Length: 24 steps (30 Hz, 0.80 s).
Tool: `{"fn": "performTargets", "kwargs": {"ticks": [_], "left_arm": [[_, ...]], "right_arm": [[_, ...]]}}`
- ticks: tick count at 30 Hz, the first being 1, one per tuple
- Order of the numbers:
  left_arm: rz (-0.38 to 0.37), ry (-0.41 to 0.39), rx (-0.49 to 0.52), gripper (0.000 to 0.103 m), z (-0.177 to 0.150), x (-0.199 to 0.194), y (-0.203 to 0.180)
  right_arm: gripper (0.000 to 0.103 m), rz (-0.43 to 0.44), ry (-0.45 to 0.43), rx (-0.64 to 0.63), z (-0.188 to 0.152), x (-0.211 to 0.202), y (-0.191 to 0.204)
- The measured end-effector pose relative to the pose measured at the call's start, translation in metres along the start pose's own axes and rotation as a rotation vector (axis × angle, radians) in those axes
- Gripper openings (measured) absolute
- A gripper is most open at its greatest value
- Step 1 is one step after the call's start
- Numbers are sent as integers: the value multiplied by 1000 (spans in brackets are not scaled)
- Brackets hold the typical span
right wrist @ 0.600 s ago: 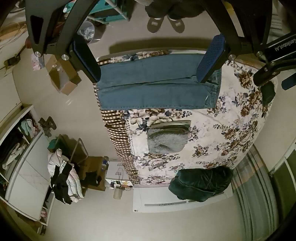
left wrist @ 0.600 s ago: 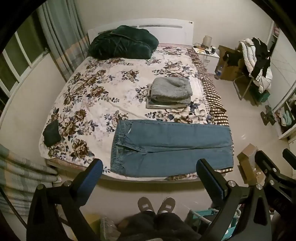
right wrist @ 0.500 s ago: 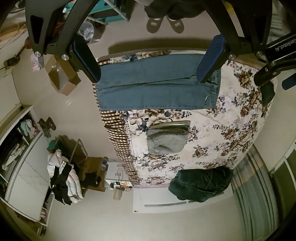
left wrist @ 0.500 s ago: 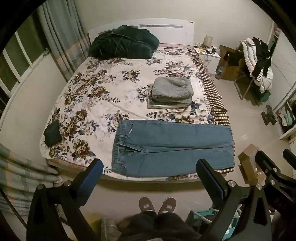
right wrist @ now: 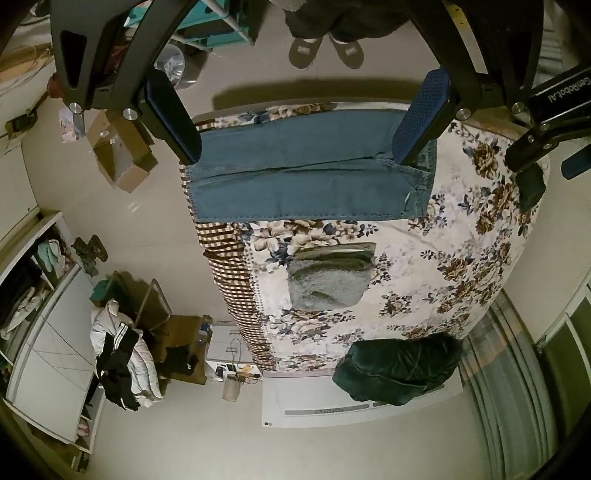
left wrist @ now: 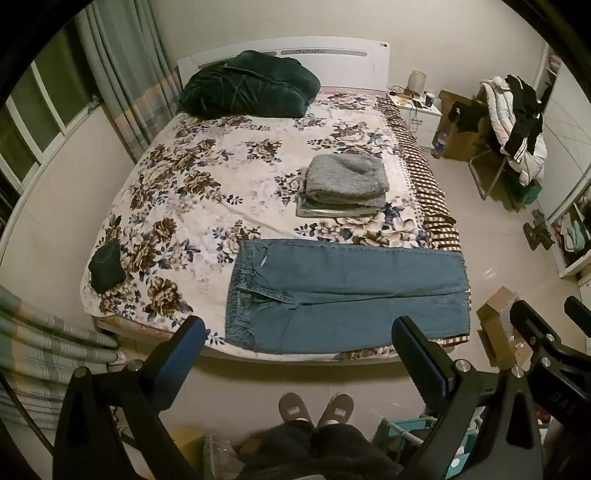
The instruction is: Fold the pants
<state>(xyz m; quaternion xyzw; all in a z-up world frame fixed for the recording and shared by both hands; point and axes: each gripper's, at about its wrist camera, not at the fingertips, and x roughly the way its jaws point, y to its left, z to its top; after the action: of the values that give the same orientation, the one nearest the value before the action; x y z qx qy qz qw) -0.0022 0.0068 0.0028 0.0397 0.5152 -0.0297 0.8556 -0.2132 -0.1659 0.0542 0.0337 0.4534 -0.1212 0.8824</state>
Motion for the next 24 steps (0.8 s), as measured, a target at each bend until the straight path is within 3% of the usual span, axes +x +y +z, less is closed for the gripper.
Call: {"fn": "performTargets", "kwargs": {"ticks": [24], "left_arm": [[2,-6,-1,103,4,2,8]], "right_arm": [[103,-3,7,-2,14,4,12]]}}
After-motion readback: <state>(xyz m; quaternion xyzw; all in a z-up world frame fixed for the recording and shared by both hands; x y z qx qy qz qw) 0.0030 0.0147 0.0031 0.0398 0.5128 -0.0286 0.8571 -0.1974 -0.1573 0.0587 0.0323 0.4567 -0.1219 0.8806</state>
